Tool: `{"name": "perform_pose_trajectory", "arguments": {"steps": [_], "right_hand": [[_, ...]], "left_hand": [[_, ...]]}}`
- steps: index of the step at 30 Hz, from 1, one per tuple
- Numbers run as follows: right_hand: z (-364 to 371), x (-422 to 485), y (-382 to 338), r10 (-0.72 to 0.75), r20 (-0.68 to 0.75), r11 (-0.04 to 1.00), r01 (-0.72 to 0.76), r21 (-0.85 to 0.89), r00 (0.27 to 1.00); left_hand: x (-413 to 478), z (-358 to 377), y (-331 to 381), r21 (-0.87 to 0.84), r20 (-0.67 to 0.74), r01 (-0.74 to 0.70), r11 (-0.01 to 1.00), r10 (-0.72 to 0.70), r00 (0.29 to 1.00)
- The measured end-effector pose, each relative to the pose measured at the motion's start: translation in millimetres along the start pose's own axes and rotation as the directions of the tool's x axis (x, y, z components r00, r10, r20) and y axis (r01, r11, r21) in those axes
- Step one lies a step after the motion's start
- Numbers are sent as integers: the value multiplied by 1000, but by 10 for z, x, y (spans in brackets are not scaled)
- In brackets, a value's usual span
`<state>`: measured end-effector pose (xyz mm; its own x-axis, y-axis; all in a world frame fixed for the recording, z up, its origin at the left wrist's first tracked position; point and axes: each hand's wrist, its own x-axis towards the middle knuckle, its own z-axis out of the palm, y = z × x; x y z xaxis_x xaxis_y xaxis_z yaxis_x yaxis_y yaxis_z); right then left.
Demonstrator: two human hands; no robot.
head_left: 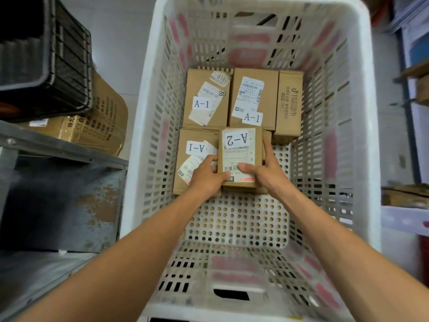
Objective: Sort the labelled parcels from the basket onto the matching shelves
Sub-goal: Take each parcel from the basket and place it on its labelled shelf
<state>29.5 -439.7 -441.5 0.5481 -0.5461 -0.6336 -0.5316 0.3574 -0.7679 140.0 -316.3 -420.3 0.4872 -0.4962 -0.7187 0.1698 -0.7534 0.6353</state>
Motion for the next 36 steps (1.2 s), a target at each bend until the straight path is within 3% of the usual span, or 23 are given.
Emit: {"name": "perform_pose_trajectory", "arguments": {"steps": [5,9,16,21,28,36], "right_hand": [[-46,-261,-18,18,-23,974,-12,225,1000],[-96,-536,-384,10,-19,972,-5,235,1000],[-114,-1338,-1507,-244,-62,954,251,165,968],[-63,-2103,-2221,-425,-140,890,441,115,894],[89,-3262,-2745,-553,-267,802,591,84,789],[256,-4397,-2688,-626,-328,735,676,57,708]], "left_hand": [[-166,-195,150,103,13,-65,993,64,998],[-427,-506,504,281,-16,-156,947,167,986],[-1338,-1021,1504,574,23,-383,724,453,891],[-2059,-1488,1874,746,13,-397,535,584,812],[-3079,-1933,2090,821,86,-440,364,682,726],[-4019,-2089,2019,850,134,-467,246,755,642]]}}
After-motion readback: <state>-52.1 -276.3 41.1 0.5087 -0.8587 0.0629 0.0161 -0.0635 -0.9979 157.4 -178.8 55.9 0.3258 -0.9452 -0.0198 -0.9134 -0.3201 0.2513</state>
